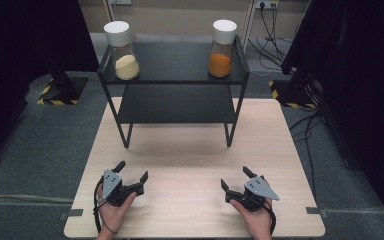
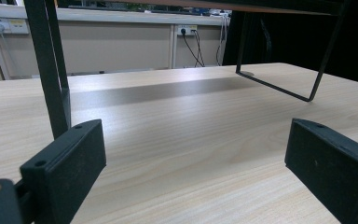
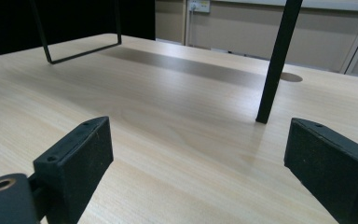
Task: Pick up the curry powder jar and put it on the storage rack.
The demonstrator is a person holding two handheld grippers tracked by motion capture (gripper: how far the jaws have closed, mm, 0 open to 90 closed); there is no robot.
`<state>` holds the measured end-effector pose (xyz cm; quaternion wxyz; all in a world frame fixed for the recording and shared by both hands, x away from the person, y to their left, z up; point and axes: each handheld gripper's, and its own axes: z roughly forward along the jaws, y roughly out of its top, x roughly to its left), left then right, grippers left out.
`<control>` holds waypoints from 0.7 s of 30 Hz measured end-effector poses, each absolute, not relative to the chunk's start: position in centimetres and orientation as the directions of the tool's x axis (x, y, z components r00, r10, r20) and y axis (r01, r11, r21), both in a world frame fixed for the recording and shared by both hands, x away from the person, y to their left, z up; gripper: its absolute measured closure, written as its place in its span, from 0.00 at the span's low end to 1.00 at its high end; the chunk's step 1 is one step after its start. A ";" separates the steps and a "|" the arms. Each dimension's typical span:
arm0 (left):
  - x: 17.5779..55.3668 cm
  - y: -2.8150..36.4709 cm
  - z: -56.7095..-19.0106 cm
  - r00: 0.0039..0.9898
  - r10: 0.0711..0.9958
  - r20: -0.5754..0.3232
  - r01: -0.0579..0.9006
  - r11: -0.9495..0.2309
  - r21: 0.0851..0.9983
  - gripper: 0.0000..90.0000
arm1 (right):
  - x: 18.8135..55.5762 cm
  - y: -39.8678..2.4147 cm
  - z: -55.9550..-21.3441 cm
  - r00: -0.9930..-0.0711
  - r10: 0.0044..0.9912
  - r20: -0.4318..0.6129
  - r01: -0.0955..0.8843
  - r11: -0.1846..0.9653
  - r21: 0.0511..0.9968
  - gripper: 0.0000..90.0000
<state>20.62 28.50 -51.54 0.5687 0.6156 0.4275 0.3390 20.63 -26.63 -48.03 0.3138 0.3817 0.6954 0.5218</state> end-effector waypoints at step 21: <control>20.6 28.5 -51.5 0.407 0.911 -0.065 0.141 0.008 0.990 0.05 | 20.6 -26.7 -48.6 -0.513 0.857 -0.038 0.212 0.169 0.962 0.09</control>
